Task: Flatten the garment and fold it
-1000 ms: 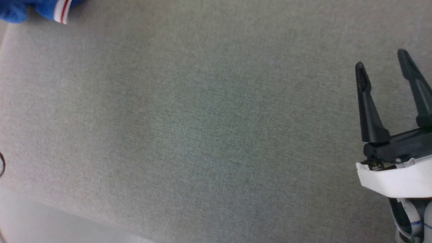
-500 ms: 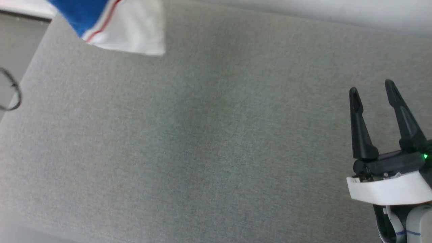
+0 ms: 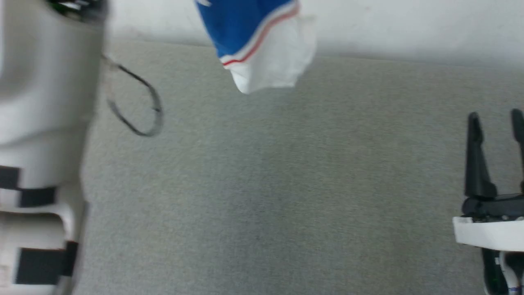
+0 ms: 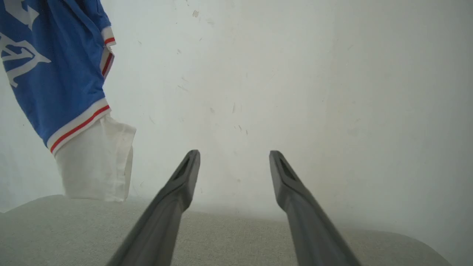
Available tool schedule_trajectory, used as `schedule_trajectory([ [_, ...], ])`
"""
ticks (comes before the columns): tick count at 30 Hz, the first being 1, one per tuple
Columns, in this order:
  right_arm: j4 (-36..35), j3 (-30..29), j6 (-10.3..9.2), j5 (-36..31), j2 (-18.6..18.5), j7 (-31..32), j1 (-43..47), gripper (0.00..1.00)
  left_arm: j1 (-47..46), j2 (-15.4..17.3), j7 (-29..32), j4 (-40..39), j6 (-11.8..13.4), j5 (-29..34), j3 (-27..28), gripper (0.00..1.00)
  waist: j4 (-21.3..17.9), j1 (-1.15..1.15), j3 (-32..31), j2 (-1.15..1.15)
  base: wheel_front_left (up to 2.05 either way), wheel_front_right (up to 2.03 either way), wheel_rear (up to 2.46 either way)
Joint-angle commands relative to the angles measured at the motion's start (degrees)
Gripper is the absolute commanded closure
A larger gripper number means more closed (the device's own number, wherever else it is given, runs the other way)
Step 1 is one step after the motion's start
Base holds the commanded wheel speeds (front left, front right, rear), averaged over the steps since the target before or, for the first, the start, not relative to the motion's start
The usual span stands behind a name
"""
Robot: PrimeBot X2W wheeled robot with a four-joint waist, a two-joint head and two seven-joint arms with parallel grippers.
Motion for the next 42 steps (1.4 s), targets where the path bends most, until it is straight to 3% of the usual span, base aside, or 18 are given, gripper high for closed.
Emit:
schedule_trajectory([
  [1,-0.4,-0.7,-0.11,0.4,0.1,-0.3,0.5,0.0,1.4,-1.4,0.2,-0.6,0.2,-0.8,-0.7,1.0,-2.8,0.01,-1.4,0.0,0.0,0.0,0.0],
  [7,-0.6,-3.7,-0.11,1.1,0.2,-0.5,0.6,0.0,6.3,-6.8,1.5,-3.6,0.3,-3.5,-4.8,1.0,-5.9,0.01,-0.9,0.0,0.0,0.0,0.0],
  [13,0.3,-4.2,-0.11,2.1,0.2,-1.2,0.5,0.0,16.3,-8.8,0.7,-6.0,2.3,-4.6,-8.2,1.0,-8.3,0.01,-0.1,0.0,0.0,0.0,0.0],
  [19,1.2,-3.4,-0.11,3.0,0.2,-1.8,0.1,0.0,30.1,-6.8,-3.1,-1.9,2.3,-3.3,-12.4,1.0,-10.1,0.01,1.0,0.0,0.0,0.0,0.0],
  [25,1.5,-3.0,-0.11,3.1,0.2,-1.7,-0.3,0.0,39.4,-4.0,-8.4,8.3,3.1,0.9,-16.1,1.0,-10.7,0.01,3.3,0.0,0.0,0.0,0.0],
  [29,1.4,-2.6,-0.11,2.9,0.2,-1.4,-0.6,0.0,42.3,-5.2,-11.3,14.2,3.1,0.5,-16.6,1.0,-10.3,0.01,4.5,0.0,0.0,0.0,0.0],
  [30,1.4,-2.6,-0.11,2.8,0.2,-1.3,-0.8,0.0,42.6,-5.8,-12.1,15.4,3.1,0.0,-16.3,0.96,-10.0,0.01,4.7,0.0,0.0,0.0,0.0],
  [32,1.6,-2.4,-0.11,2.6,0.2,-1.1,-1.0,0.0,42.7,-6.6,-13.5,17.3,2.6,-0.2,-16.3,0.48,-9.5,0.01,4.8,0.0,0.0,0.0,0.0],
  [33,1.6,-2.3,-0.11,2.6,0.2,-1.0,-1.2,0.0,42.6,-7.1,-14.5,18.1,2.4,-0.4,-16.1,0.0,-9.2,0.01,4.7,0.0,0.0,0.0,0.0],
  [38,2.0,-2.2,-0.11,2.4,0.2,-0.7,-1.2,0.0,41.6,-8.2,-19.1,18.9,1.6,-0.5,-15.0,0.0,-8.1,0.01,3.5,0.0,0.0,0.0,0.0],
  [42,2.1,-2.3,-0.11,2.3,0.2,-0.4,-0.6,0.0,42.0,-6.8,-23.2,14.6,1.3,-0.2,-13.7,0.0,-7.5,0.01,2.3,0.0,0.0,0.0,0.0],
])
